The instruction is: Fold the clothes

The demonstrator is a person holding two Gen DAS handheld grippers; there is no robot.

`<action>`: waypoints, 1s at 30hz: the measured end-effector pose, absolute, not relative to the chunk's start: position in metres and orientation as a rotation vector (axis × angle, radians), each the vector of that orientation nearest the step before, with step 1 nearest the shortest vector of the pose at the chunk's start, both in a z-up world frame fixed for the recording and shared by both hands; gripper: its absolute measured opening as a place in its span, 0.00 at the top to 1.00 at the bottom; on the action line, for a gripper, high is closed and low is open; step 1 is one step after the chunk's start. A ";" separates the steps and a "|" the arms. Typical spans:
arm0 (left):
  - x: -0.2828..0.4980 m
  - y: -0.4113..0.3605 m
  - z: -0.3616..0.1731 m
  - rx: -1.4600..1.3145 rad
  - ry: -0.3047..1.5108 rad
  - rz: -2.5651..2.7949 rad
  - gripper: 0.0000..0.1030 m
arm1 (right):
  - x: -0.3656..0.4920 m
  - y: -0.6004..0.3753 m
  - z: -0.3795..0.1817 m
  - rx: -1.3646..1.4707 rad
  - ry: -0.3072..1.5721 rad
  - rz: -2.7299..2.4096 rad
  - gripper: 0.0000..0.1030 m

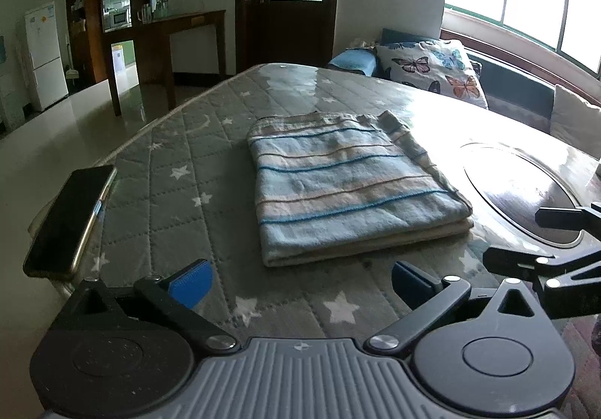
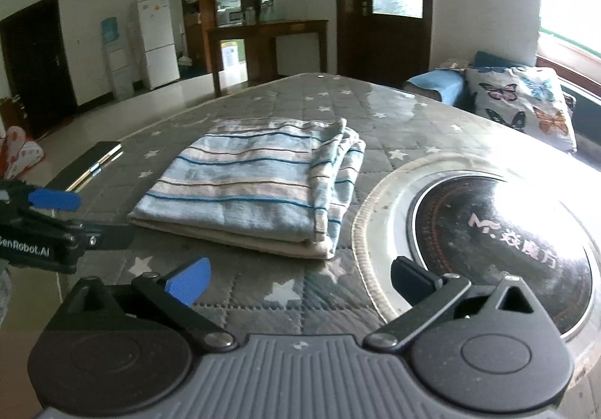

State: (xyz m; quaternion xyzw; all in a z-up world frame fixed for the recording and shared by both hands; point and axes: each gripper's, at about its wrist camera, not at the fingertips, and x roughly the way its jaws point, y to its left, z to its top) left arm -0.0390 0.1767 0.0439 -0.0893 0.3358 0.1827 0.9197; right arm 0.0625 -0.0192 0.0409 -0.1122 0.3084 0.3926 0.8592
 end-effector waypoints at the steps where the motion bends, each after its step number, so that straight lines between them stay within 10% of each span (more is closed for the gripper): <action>1: -0.040 0.174 0.044 -0.182 0.690 0.376 0.00 | 0.062 -0.020 0.041 -0.230 0.647 0.820 0.00; 30: -0.054 0.150 0.040 -0.165 0.696 0.479 0.00 | 0.038 -0.030 0.036 -0.197 0.671 0.804 0.00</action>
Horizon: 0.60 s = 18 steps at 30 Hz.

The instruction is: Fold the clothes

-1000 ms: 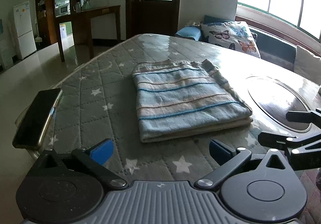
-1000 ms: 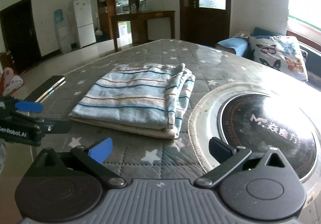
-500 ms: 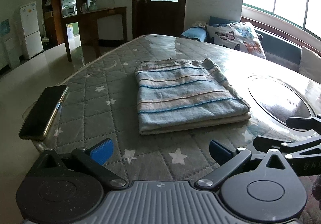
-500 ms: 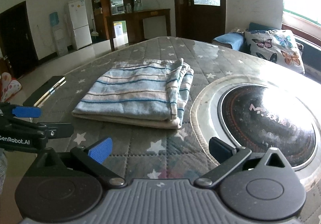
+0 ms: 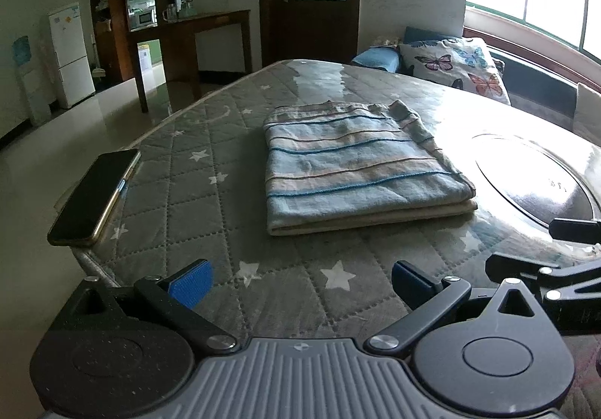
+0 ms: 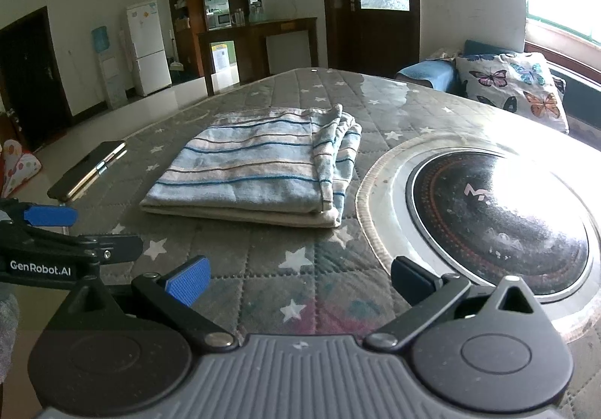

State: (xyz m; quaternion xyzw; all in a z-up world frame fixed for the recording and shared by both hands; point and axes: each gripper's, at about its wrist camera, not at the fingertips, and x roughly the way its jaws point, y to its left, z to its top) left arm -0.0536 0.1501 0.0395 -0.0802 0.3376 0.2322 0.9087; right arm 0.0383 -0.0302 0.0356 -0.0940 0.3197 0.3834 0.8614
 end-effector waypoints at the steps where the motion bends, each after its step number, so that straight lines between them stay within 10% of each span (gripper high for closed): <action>1: -0.054 0.150 0.040 -0.164 0.695 0.482 0.00 | 0.038 -0.030 0.035 -0.198 0.672 0.805 0.00; 18: -0.052 0.144 0.033 -0.140 0.722 0.508 0.00 | 0.040 -0.032 0.026 -0.177 0.709 0.802 0.00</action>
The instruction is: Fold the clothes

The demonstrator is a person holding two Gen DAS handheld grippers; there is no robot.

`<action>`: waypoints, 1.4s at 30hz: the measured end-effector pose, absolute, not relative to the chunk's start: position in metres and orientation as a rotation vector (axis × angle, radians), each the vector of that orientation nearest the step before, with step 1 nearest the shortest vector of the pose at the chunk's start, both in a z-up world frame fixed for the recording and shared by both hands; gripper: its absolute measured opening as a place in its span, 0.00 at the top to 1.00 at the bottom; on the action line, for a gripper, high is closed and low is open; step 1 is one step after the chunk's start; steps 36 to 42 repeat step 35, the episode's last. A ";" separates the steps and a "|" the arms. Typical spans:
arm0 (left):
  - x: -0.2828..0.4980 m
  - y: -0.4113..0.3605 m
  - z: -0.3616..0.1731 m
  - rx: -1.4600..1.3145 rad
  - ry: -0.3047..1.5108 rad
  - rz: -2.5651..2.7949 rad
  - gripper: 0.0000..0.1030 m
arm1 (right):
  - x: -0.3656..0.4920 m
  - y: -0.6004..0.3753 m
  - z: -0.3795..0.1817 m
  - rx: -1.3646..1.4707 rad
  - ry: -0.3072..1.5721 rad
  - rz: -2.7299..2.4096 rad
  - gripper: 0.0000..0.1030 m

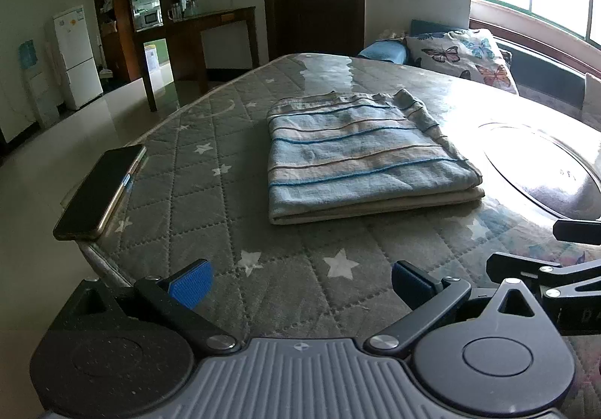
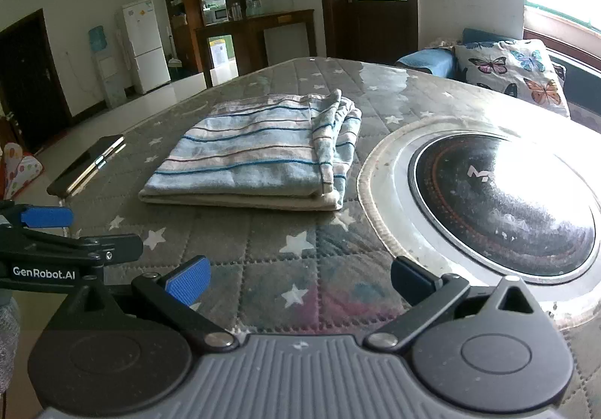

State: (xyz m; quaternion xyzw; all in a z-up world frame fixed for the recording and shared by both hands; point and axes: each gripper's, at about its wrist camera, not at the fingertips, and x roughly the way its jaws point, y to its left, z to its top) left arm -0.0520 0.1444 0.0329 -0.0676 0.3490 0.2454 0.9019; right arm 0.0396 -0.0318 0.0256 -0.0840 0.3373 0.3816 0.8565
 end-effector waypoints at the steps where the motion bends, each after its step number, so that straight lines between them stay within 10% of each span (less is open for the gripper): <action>1: -0.052 0.144 0.033 -0.140 0.723 0.508 0.00 | 0.039 -0.032 0.025 -0.176 0.710 0.803 0.00; 42: -0.051 0.141 0.029 -0.142 0.733 0.514 0.00 | 0.036 -0.027 0.021 -0.174 0.724 0.801 0.00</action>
